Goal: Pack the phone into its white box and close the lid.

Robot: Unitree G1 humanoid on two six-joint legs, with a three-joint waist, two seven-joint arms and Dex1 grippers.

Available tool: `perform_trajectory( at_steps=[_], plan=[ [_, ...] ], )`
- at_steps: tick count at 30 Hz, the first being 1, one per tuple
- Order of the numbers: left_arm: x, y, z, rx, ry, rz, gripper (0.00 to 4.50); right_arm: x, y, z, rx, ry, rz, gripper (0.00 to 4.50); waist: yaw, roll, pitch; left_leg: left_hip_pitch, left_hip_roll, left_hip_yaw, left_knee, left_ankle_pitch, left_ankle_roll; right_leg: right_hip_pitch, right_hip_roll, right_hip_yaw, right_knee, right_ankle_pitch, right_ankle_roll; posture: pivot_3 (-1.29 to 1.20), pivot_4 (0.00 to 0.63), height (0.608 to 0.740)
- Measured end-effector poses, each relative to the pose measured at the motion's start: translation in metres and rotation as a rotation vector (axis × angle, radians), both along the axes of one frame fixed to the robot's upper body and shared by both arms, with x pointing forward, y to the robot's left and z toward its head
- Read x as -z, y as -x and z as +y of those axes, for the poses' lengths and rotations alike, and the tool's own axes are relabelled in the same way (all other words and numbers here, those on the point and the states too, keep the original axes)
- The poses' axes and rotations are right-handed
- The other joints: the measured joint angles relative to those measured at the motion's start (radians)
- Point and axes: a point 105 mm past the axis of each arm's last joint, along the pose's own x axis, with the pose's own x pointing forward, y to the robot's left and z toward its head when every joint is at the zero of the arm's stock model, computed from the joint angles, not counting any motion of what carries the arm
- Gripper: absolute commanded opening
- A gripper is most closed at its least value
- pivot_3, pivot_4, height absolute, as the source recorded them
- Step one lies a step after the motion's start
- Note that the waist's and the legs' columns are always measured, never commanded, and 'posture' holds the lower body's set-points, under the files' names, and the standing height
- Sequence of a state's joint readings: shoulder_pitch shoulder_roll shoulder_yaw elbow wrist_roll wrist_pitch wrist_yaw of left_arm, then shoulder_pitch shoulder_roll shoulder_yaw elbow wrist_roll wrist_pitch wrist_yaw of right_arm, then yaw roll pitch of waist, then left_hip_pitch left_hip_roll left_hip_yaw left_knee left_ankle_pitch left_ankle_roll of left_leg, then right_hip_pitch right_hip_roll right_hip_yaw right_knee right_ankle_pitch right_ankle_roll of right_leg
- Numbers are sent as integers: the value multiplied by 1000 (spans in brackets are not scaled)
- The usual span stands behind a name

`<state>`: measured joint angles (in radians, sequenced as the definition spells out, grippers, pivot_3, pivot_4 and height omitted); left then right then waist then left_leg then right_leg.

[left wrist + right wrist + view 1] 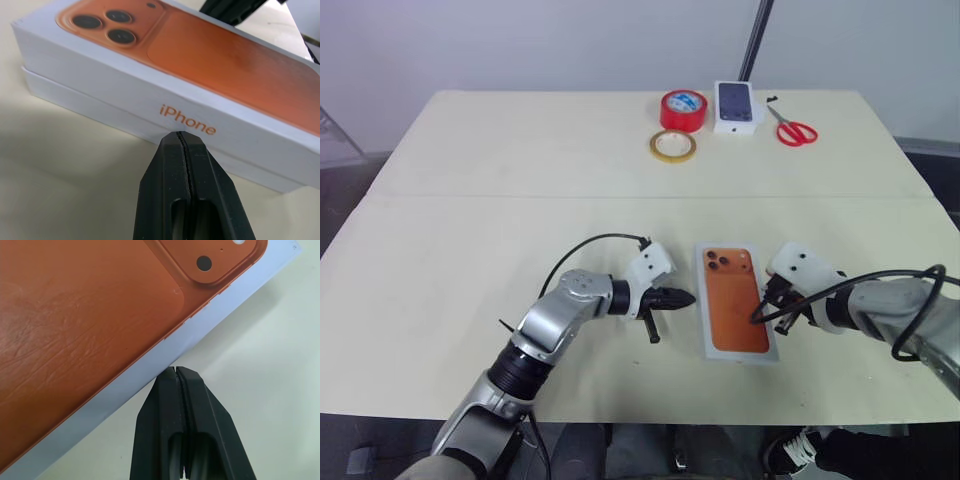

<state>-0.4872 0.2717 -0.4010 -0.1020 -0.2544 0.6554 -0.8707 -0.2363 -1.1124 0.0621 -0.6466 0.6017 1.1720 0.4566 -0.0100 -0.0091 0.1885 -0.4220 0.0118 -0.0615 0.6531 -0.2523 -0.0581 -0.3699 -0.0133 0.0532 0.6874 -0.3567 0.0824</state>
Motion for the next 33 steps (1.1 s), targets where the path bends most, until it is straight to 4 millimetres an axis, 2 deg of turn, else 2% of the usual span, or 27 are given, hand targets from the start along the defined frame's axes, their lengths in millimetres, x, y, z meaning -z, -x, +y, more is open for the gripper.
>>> perform_trajectory(
  at_steps=[11, 18, 25, 29, 33],
  plan=[
    [2, 0, 0, 0, -7, -4, 0, 7, -5, 0, 34, -25, -18, 35, -1, 0, 0, 0, 0, 0, 0, 0, 0, 0, 0, 0, 0, 0, 0, 0, 150, 740],
    [-2, -6, 3, -45, 17, 5, 0, -3, -16, 2, 44, -40, -67, 35, -1, 0, 0, 0, 0, 0, 0, 0, 0, 0, 0, 0, 1, 0, 0, 0, 150, 740],
    [-1, -8, 5, -54, 11, 12, 0, -5, -18, 2, 49, -37, -76, 35, -1, 0, 0, 0, 0, 0, 0, 0, 0, 0, 0, 0, 1, 0, 0, 0, 150, 740],
    [-1, -11, 11, -76, 5, 12, 0, -3, -16, 1, 50, -35, -65, 35, -1, 0, 0, 0, 0, 0, 0, 0, 0, 0, 0, 0, 1, 0, 0, 0, 150, 740],
    [-3, -20, 27, -136, -2, 6, 0, -1, -11, -8, 72, -26, -45, 35, 0, 0, 0, 0, 0, 0, 0, 0, 0, 0, 0, 0, 1, 0, 0, 0, 150, 740]
  ],
)
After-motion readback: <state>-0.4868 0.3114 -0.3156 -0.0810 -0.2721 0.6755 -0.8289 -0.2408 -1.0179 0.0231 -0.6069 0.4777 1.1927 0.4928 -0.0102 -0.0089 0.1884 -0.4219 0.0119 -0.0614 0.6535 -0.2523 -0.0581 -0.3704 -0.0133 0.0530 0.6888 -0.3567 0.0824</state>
